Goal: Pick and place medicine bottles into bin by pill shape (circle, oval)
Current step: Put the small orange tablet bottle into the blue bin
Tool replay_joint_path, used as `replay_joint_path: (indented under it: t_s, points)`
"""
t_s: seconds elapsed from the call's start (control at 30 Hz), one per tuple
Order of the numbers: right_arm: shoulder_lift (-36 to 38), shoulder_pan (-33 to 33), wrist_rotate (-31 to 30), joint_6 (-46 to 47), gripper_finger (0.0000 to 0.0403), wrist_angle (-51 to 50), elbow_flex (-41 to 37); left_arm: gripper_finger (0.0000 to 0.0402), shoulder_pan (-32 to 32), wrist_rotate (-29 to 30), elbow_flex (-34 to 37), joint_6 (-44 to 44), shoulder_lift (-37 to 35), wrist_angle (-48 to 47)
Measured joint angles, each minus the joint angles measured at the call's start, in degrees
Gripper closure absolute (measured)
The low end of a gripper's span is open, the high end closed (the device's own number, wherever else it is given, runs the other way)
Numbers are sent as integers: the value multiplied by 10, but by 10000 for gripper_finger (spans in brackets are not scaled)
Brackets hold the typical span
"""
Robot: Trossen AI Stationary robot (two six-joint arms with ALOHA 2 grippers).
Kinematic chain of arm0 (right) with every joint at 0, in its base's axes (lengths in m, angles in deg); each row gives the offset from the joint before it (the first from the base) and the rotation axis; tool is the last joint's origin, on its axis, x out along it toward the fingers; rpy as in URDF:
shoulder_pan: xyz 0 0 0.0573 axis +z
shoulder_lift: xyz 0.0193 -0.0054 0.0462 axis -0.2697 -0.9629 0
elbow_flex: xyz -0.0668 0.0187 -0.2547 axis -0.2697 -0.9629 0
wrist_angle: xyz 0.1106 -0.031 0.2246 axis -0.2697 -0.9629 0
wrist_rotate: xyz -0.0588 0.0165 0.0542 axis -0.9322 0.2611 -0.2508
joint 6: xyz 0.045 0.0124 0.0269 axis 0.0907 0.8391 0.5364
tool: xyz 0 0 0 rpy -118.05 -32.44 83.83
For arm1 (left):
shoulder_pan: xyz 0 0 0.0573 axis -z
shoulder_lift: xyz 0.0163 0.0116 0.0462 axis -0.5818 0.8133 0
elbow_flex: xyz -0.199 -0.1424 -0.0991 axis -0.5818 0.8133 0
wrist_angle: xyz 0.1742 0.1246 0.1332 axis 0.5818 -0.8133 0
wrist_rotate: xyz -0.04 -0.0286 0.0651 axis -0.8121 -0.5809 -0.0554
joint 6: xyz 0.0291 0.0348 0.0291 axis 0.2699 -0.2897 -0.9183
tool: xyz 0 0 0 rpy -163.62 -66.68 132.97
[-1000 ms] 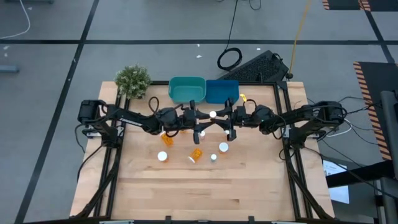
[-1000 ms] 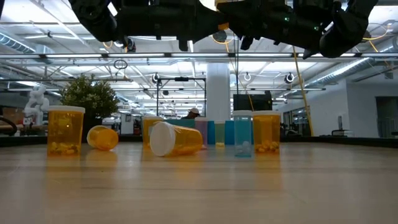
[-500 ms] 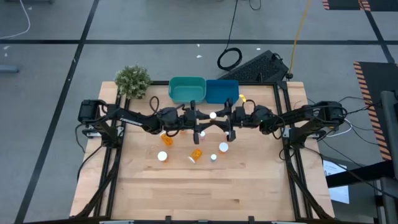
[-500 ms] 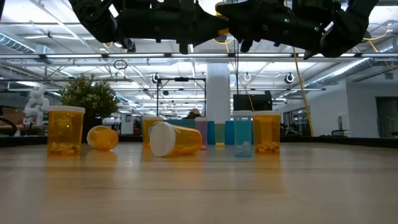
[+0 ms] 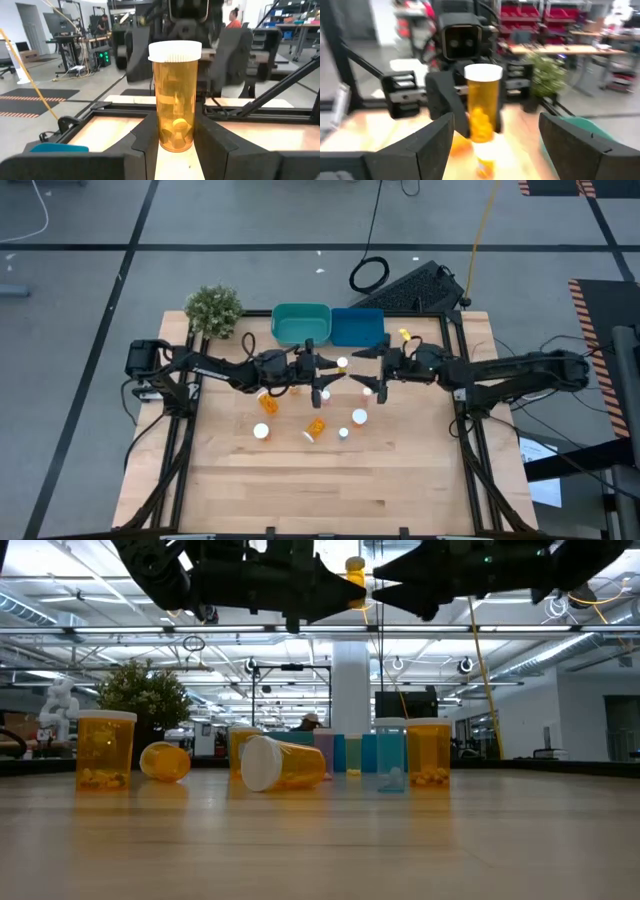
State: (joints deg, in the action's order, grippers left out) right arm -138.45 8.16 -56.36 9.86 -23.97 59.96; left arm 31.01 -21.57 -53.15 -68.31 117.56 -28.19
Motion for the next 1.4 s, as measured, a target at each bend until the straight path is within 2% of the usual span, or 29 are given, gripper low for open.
replay_joint_path:
  t_s: [0.1,0.23,0.43,0.6,0.73,0.9,1.4]
  points:
    - [37,-1,-14,-7,123,-138,51,291,-4,0,0,0,0,-10]
    - [40,-3,-14,-5,130,-319,149,291,-11,0,0,0,0,-14]
    - [-9,-1,-13,-7,130,-415,242,291,-11,0,0,-2,0,-26]
    - [-65,0,-11,-15,129,-448,294,291,-11,0,0,-4,-1,-34]
    - [-97,1,18,-16,130,-456,318,291,-12,1,0,-5,-1,-38]
    - [-123,1,17,-18,142,-468,332,291,-11,1,0,-5,-1,-42]
    - [-128,-1,17,-13,257,-468,335,291,-11,11,0,-10,-1,-52]
